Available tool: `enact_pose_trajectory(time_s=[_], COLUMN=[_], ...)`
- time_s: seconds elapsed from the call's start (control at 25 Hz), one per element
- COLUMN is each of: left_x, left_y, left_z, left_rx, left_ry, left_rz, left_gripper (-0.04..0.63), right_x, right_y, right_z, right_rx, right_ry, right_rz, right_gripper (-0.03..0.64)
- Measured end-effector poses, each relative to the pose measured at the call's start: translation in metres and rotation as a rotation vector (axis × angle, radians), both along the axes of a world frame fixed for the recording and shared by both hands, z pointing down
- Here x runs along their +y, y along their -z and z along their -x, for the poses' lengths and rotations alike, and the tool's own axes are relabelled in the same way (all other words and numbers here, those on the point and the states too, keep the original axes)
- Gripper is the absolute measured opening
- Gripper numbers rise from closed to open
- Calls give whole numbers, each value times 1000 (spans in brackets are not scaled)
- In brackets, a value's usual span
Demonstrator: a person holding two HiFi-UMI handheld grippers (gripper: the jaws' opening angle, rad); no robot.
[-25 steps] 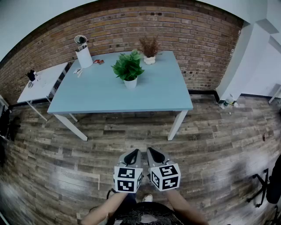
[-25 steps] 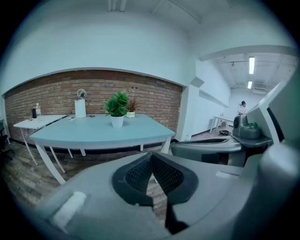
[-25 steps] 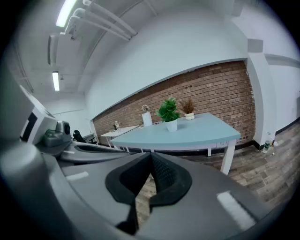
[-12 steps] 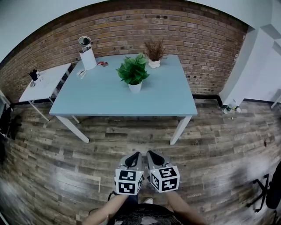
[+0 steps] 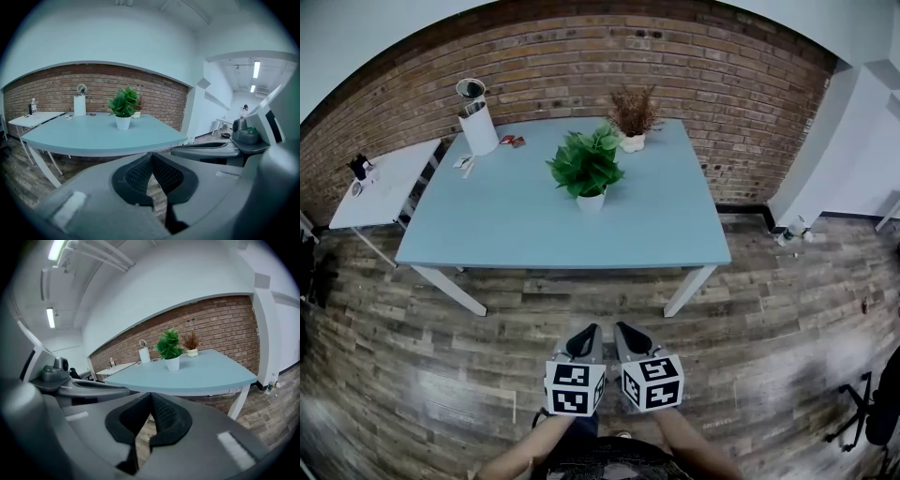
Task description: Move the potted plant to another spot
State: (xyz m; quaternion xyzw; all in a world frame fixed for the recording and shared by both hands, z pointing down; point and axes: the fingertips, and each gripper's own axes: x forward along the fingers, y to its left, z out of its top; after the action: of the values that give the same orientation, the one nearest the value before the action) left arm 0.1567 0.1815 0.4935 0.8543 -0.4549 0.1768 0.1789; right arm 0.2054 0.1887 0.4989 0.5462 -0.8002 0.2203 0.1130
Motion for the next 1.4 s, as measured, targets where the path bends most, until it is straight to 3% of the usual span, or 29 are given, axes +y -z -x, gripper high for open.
enact_pose_trajectory(time_s=[0.72,1.4], left_x=[-112,-162], left_y=[11,2], left_z=[37,64], left_rx=[53,65], left_ry=[-59,-101], left_rz=[13,26], left_gripper=[0,0], right_x=[-109,-160], right_y=[11,7], right_z=[43,63], right_rx=[66,83], right_ry=[-36,-99], right_rz=[18,22], right_gripper=[6,34])
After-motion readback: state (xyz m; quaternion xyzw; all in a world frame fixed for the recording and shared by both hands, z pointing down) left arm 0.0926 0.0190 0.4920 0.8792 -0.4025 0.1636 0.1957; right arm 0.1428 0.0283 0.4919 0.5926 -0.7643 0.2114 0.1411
